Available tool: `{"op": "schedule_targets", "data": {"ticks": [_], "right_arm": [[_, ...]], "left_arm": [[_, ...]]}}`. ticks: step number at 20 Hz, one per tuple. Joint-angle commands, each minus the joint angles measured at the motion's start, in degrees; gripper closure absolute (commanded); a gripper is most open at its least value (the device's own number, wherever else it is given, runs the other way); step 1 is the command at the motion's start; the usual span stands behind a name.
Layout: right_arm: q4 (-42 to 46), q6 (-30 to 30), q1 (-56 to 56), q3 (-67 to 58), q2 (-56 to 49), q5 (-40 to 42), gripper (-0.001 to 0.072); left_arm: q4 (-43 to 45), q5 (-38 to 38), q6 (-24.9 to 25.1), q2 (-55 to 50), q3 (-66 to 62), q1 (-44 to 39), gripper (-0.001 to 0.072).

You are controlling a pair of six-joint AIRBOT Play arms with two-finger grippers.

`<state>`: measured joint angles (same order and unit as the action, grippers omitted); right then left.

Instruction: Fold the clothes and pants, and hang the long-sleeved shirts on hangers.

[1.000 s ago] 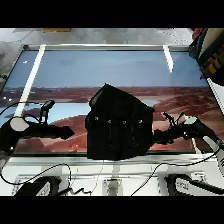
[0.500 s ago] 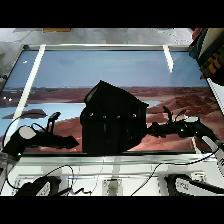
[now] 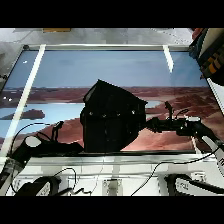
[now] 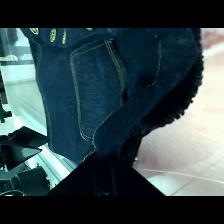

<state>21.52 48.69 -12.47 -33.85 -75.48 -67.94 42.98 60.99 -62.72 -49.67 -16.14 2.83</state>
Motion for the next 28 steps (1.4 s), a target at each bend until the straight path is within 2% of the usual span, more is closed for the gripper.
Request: {"op": "schedule_targets", "data": {"ticks": [1,5,7,10,13,14,15,20,21,25,28], "right_arm": [[-0.6,-0.2,0.0,0.0,0.0,-0.6,0.0674],[-0.6,-0.2,0.0,0.0,0.0,-1.7,0.0674],[-0.6,-0.2,0.0,0.0,0.0,-1.4,0.0674],[-0.6,-0.2,0.0,0.0,0.0,-1.6,0.0674],[-0.6,-0.2,0.0,0.0,0.0,-2.8,0.0674],[-0.6,-0.4,0.0,0.0,0.0,-3.5,0.0674],[-0.5,-0.5,0.0,0.0,0.1,-4.3,0.0674],[0.0,-1.9,0.0,-0.5,5.3,-4.5,0.0675],[0.2,-1.9,0.0,-0.7,7.1,-4.5,0.0676],[3.2,-0.6,0.0,-3.8,16.3,-4.4,0.0676],[4.3,1.1,0.0,-9.1,24.2,-4.4,0.0676]], "left_arm": [[-4.9,-4.0,1.6,0.0,1.4,0.0,0.0153],[-4.9,-4.2,1.7,-0.1,1.5,-0.9,0.0154],[-5.0,-5.1,1.7,-0.7,1.5,-4.6,0.0154],[-5.0,-11.3,1.6,-3.8,1.4,-12.7,0.0156],[-8.2,-17.7,1.5,-7.2,1.4,-16.2,0.0159],[-9.7,-18.9,1.5,-8.0,1.4,-16.2,0.0186],[-11.0,-20.0,1.5,-8.3,1.4,-16.2,0.0260],[-13.3,-20.4,1.7,-8.3,0.2,-16.2,0.0694],[-13.2,-19.8,1.8,-8.2,-0.9,-16.2,0.0694],[-12.3,-15.2,8.0,-4.2,-11.8,-16.2,0.0695],[-8.0,-15.1,7.9,2.0,-24.9,-14.6,0.0696]]}}
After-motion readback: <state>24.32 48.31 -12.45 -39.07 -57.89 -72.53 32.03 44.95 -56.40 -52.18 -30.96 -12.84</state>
